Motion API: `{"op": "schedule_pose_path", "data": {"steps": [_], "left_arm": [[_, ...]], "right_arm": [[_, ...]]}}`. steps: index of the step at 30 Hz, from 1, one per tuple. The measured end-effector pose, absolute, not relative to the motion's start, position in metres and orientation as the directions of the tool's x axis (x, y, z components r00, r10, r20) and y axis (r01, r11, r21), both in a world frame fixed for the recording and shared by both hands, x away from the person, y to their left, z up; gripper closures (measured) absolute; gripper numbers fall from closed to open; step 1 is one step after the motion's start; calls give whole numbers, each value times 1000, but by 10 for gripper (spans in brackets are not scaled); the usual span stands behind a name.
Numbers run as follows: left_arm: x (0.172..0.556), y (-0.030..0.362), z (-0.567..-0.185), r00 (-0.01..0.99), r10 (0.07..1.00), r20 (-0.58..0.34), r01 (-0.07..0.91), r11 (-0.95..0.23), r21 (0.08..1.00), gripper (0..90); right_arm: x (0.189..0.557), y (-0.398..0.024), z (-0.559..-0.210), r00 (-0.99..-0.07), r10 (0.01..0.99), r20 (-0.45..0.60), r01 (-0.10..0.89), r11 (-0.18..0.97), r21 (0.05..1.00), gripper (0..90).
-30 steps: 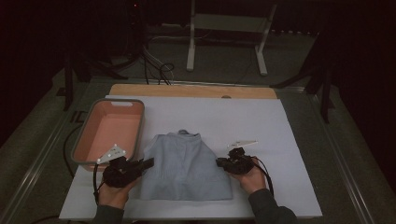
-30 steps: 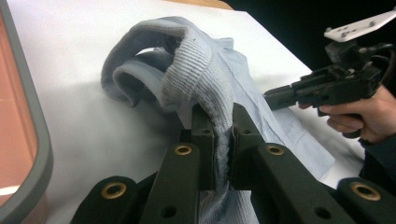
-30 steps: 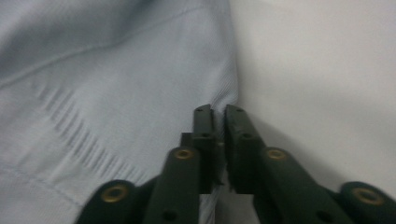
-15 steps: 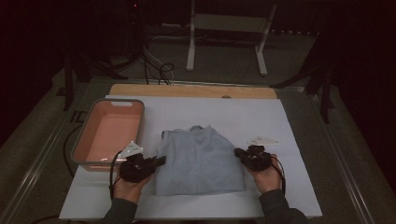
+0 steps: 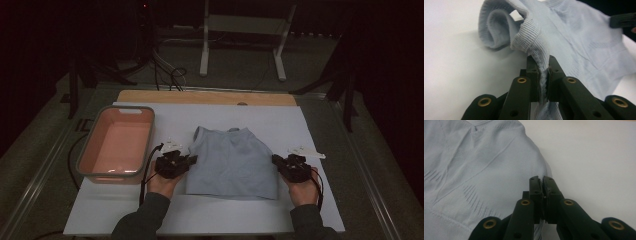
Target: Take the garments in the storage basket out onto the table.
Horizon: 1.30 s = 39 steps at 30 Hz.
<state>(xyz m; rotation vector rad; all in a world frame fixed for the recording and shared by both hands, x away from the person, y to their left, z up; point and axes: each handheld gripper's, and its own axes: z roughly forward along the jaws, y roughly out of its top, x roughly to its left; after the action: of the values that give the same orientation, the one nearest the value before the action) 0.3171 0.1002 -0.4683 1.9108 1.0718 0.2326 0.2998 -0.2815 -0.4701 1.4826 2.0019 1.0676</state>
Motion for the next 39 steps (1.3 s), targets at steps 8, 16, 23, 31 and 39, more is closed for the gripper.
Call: {"op": "schedule_pose_path", "data": {"steps": [8, 16, 23, 31, 39], "left_arm": [[330, 100, -477, 546, 807, -224, 616, -206, 760, 724], [321, 109, -474, 522, 824, -218, 604, -177, 777, 374], [304, 120, -473, 527, 813, -248, 590, -140, 795, 330], [297, 125, -476, 532, 801, -275, 599, -127, 791, 276], [293, 129, -484, 525, 793, -309, 617, -105, 780, 277]], "right_arm": [[310, -274, -477, -335, 938, 87, 624, 152, 767, 830], [302, -272, -476, -347, 935, 69, 636, 180, 750, 484], [285, -282, -474, -365, 924, 117, 650, 163, 742, 381], [279, -291, -477, -359, 917, 172, 672, 126, 730, 330], [275, -297, -481, -346, 916, 204, 695, 104, 711, 325]]}}
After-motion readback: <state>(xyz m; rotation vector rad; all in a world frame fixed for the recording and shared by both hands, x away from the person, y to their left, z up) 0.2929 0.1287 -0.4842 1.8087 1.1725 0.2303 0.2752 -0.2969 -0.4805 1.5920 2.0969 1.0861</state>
